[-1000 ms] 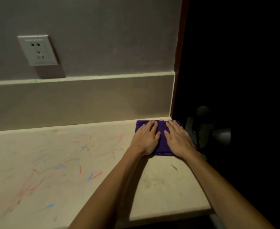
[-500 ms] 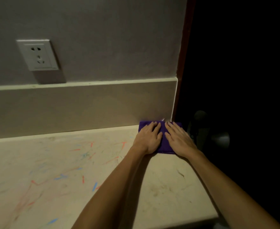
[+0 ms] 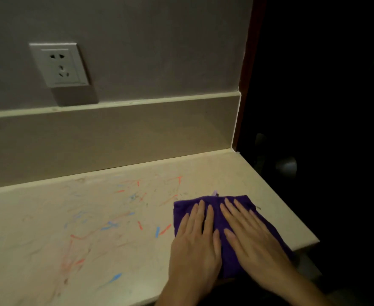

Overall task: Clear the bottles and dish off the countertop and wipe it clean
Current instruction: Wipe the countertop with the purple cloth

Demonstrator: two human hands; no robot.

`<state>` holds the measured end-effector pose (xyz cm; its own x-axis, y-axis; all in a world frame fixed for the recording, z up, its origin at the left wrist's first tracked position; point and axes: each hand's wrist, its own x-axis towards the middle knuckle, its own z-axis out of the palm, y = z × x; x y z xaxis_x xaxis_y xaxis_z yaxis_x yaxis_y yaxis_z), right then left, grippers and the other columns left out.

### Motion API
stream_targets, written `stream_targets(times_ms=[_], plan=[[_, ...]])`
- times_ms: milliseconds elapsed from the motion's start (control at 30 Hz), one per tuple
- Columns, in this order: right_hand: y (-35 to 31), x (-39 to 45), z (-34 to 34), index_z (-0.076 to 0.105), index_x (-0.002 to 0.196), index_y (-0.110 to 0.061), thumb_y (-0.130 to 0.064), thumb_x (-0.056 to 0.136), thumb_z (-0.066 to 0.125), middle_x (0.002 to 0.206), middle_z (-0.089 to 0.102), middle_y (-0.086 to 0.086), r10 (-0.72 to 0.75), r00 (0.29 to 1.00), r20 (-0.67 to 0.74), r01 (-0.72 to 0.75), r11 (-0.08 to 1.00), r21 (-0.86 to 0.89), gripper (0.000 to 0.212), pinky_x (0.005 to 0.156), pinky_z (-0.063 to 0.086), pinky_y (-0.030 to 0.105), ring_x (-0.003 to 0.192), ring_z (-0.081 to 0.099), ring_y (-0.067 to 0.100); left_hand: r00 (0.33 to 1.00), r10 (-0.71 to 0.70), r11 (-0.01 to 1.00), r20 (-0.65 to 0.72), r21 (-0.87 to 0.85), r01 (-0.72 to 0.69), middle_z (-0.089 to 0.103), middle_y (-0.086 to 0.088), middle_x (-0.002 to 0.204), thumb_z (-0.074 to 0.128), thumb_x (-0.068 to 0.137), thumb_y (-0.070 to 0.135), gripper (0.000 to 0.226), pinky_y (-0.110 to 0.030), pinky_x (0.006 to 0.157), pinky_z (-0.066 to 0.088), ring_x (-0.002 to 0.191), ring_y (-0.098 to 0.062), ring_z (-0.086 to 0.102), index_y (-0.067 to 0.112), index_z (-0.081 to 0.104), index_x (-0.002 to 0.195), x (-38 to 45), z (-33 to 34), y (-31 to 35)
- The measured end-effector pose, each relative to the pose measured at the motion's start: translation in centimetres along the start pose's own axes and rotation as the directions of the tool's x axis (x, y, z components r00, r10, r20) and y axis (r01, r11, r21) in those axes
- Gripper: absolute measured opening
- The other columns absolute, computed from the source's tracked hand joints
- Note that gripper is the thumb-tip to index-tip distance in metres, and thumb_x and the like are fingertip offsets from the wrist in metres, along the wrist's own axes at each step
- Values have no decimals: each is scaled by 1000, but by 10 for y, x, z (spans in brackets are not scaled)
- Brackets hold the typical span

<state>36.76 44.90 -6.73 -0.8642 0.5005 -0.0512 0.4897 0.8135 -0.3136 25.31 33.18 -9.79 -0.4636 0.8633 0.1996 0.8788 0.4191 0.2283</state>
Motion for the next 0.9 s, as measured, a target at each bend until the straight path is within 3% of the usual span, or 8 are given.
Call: stream_targets(times_ms=[67,133,233,300,433,567,900], plan=[[-4,-8,4,-17,150,-43,-74,61,-42,155,-24,-32,15,1000,-2,-15,1000,-4,97,123,-15,23,148,-21,-11,998,-2,999,-57,36,4,56,-6,152,34,102,37,56,-46,111,49,143,-18,52,13,59,146,-6,4,-5],[-1,-4,3,-16,152,-44,-76,64,-39,156,-24,-32,22,1000,-4,-22,1000,6,97,125,-13,25,148,-22,-12,998,17,1000,-66,14,-16,55,-7,153,34,102,38,56,-45,112,48,143,-19,51,12,57,147,-2,0,-7],[3,26,0,-8,159,-41,-65,92,-8,162,-17,-29,-5,1000,-3,5,1000,17,71,129,-6,30,151,-17,-9,998,60,998,5,-23,-60,23,-6,170,21,108,40,61,-41,129,21,158,-17,22,14,27,163,20,-9,-14],[8,59,2,-2,163,-37,-52,104,6,168,-8,-23,-30,999,-43,31,1000,6,61,130,1,35,154,-11,-5,998,29,999,63,-16,-28,10,-3,174,15,109,41,61,-37,131,9,161,-15,8,17,13,166,46,-16,-29],[12,147,6,8,165,-29,-49,110,14,172,4,-14,-75,993,-95,72,997,-33,59,130,6,39,157,-2,3,997,-50,999,64,19,49,17,-2,173,18,111,45,60,-34,130,10,159,-16,16,19,19,166,117,-11,-75],[6,207,6,12,165,-25,-48,110,14,173,9,-8,-74,992,-103,67,995,-71,60,130,8,42,159,4,10,995,-42,997,90,69,36,19,-3,173,20,112,43,60,-33,128,12,158,-17,20,17,21,165,167,-8,-111],[-3,202,2,11,165,-24,-45,110,13,173,8,-6,-80,993,-90,72,993,-91,60,130,4,42,159,3,13,992,-105,993,74,59,100,21,-6,172,21,112,41,59,-35,128,12,158,-20,21,14,23,165,154,-17,-102]])
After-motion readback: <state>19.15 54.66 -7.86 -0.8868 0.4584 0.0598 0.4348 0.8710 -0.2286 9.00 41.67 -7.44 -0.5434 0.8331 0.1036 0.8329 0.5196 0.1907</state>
